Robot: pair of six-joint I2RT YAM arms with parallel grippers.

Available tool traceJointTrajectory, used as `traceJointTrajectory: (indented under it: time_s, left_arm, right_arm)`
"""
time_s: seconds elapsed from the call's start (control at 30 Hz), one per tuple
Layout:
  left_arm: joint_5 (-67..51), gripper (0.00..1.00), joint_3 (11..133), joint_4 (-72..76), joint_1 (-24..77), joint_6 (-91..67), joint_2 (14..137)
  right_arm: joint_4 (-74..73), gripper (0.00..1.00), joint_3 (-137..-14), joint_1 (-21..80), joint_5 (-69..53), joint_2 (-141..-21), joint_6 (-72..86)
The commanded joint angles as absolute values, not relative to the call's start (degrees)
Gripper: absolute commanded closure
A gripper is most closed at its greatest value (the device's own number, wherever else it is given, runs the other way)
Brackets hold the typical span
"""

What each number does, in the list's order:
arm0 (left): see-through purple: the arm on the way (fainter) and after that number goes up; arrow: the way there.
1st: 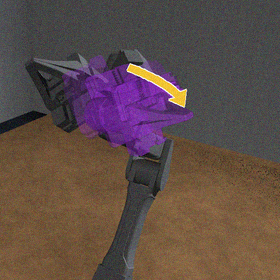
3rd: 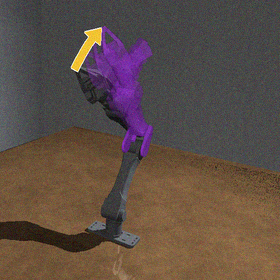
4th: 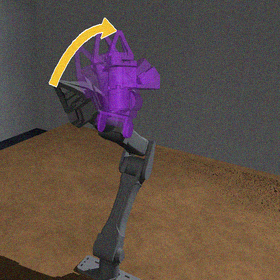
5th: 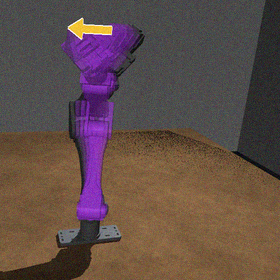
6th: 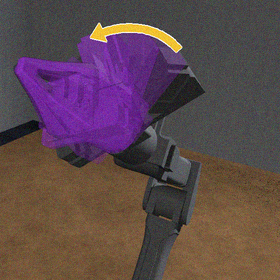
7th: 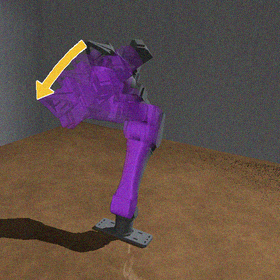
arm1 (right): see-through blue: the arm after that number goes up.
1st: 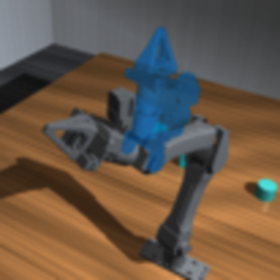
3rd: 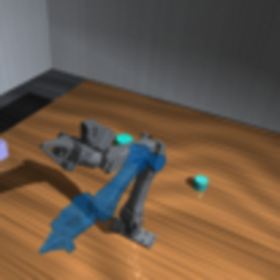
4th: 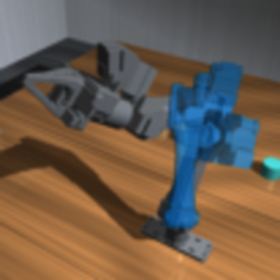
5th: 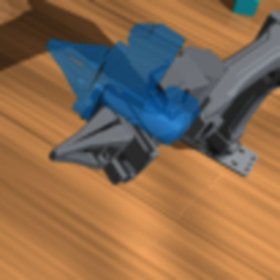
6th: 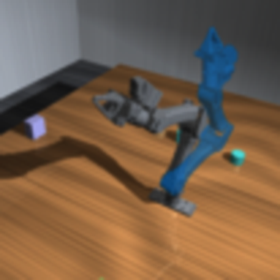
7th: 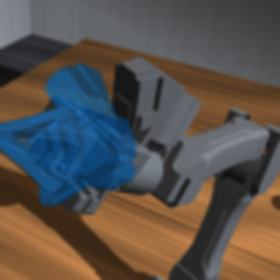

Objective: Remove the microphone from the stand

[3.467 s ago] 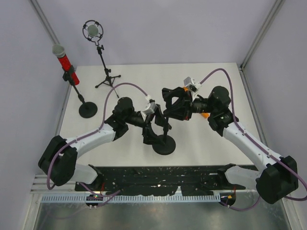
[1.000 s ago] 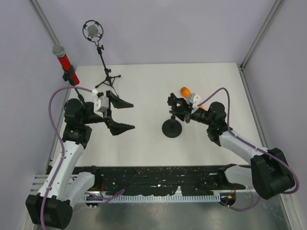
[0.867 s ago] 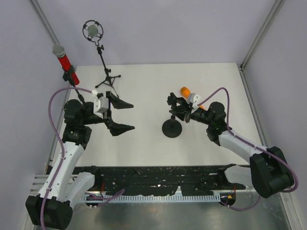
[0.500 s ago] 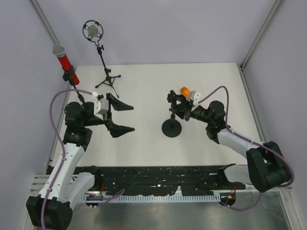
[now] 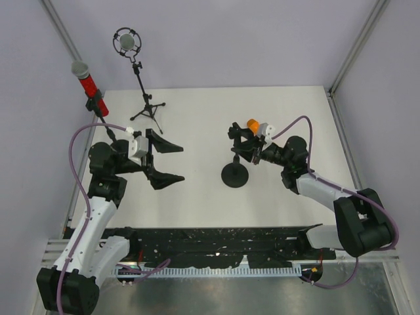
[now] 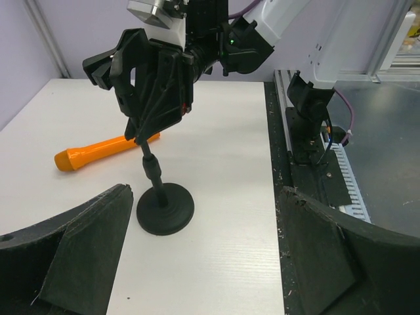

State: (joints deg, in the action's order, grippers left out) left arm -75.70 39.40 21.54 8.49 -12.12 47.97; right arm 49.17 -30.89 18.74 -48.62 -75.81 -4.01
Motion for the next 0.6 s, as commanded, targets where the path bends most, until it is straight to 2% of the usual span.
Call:
traceJointTrajectory:
  time_s: [0.0,0.37,0.4,0.43,0.47,0.5,0.53,0.57]
  left_arm:
    - [-76.82,0.04,39.20,25.14,8.17,-13.54,46.93]
    - [-76.64,0.03,38.50,26.10,8.17,-13.97,46.93]
    - [-76.73,0.03,38.41,26.19,8.35,-14.06,46.85]
    - [-76.64,0.03,38.41,26.28,8.18,-14.06,46.93]
    - [-76.81,0.03,38.32,26.37,8.26,-14.24,46.76]
    - [-76.73,0.03,38.32,26.54,8.17,-14.24,46.84]
    - [-76.73,0.03,38.15,26.80,8.17,-14.33,46.93]
    - [-76.73,0.03,38.23,27.07,8.26,-14.67,46.93]
  right_arm:
    - [35.61,0.95,-29.88,18.46,-47.02,-79.89,-8.26]
    - [31.73,0.94,-30.32,18.46,-48.25,-79.45,-9.76]
    - [31.99,0.90,-30.32,18.54,-48.60,-78.84,-9.23]
    - [31.73,0.74,-30.67,18.46,-48.60,-78.23,-9.05]
    - [31.29,0.65,-30.85,18.46,-48.69,-77.09,-8.97]
    - [30.94,0.58,-31.28,18.46,-48.95,-76.47,-8.88]
    - [31.02,0.56,-31.46,18.46,-48.87,-74.81,-8.35]
    - [30.94,0.48,-31.90,18.37,-48.87,-74.10,-7.91]
